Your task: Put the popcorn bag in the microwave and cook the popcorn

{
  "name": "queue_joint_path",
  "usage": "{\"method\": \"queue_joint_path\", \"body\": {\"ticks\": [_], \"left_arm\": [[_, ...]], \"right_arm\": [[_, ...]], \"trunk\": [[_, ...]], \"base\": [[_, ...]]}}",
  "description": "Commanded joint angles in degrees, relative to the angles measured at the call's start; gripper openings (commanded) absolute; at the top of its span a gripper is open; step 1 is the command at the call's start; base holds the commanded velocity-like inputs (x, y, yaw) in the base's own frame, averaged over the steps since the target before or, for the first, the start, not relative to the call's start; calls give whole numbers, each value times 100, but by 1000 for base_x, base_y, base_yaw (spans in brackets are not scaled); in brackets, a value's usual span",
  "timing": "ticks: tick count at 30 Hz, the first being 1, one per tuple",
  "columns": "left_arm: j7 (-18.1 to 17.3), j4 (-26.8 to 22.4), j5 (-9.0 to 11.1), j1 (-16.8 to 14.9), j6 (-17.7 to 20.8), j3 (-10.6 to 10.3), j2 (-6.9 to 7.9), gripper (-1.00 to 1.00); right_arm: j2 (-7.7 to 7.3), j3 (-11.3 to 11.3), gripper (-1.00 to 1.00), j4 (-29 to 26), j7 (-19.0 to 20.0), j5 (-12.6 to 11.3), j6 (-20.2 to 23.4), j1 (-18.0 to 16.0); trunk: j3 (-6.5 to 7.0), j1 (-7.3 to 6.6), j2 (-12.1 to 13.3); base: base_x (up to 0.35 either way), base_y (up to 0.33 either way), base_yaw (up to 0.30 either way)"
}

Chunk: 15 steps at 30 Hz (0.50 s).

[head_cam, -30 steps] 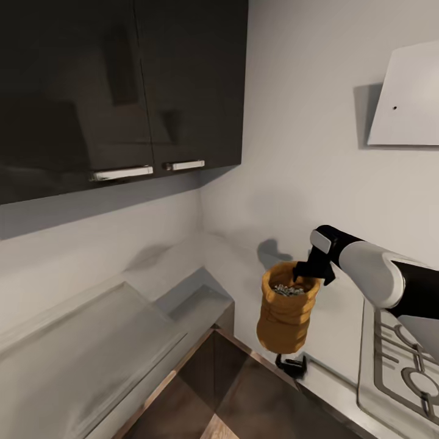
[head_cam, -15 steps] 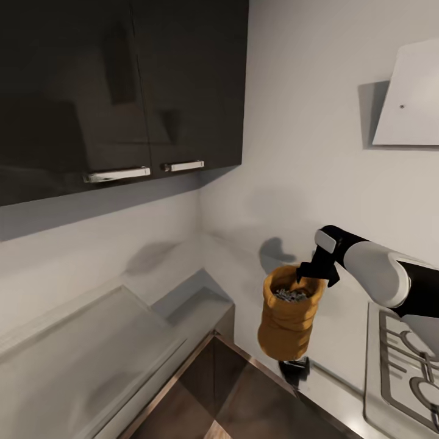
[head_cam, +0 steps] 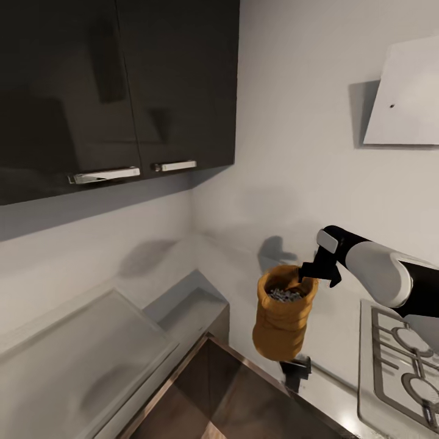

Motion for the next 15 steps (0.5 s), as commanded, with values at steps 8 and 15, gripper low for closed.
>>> {"method": "queue_joint_path", "body": {"ticks": [8, 15], "left_arm": [[-3, -8, 5, 5, -11, 24, 2, 100], [0, -8, 5, 5, -10, 24, -2, 100]], "right_arm": [[-4, -48, 100, 13, -49, 11, -5, -5], [-4, -48, 100, 15, -44, 11, -5, -5]], "trunk": [[-20, 2, -3], [-52, 2, -3]], "base": [[0, 0, -180], [0, 0, -8]]}}
